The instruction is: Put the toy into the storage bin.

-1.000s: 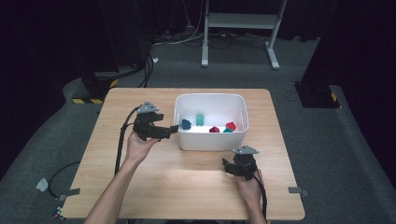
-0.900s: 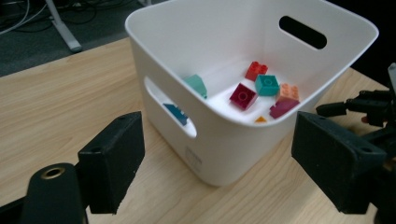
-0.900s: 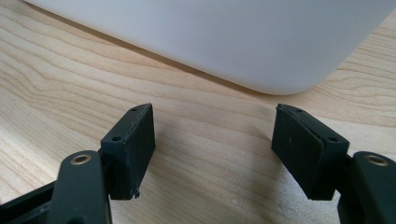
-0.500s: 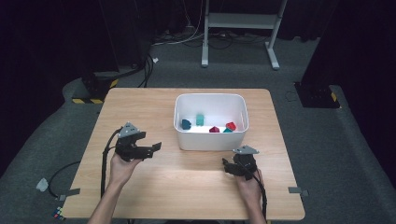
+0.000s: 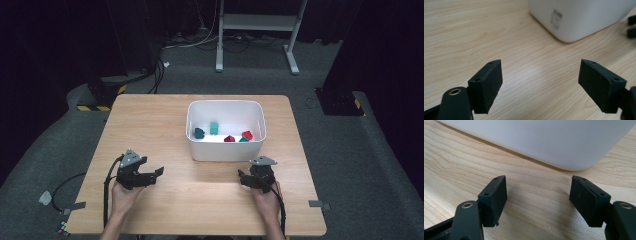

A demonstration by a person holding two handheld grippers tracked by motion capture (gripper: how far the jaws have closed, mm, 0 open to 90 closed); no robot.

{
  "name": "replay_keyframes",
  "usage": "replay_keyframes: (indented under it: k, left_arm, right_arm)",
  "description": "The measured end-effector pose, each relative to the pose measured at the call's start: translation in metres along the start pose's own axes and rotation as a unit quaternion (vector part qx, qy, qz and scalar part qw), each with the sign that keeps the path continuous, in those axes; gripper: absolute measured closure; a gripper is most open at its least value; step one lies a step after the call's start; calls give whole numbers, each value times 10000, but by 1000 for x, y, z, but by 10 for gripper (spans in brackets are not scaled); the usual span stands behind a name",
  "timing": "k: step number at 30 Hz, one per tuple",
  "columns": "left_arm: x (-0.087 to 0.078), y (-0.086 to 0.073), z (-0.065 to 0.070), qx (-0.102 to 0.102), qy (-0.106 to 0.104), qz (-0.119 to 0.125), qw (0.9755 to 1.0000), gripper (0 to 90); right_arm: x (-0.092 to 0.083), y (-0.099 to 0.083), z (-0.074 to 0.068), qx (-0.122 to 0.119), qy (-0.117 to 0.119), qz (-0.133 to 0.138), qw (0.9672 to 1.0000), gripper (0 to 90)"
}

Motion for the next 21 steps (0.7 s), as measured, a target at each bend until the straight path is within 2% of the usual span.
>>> replay_keyframes:
  k: [3,6,9,16,19,20,21]
  left_arm:
    - [7,-10,-1,22,74,-66,9999,201]
    - [11,-18,-5,-67,151,-114,9998,201]
    - [15,-24,-9,-51,300,-163,9994,200]
    - [25,-36,-21,-214,515,-309,9980,194]
    - [30,-39,-22,-131,640,-412,9970,182]
    - [32,-40,-22,-116,686,-528,9962,180]
    - [33,-40,-23,-123,674,-557,9961,156]
  right_arm:
    - [0,0,0,8,-1,-3,10000,301]
    - [0,0,0,-1,0,1,10000,302]
    - [0,0,0,1,0,-3,10000,302]
    - [0,0,0,5,-3,-2,10000,302]
    - [0,0,0,5,-5,0,10000,302]
    - [0,0,0,4,-3,-1,10000,302]
    - [0,0,0,14,-4,-4,10000,302]
Point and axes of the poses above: each handheld gripper's, and its own axes: x roughly forward along the jaws, y roughly out of its top, z roughly to its right, the point moved 4 cm from there along x, roughly forward along the jaws, and after that the axes turned 1 degree about x, right-handed, at the moved point
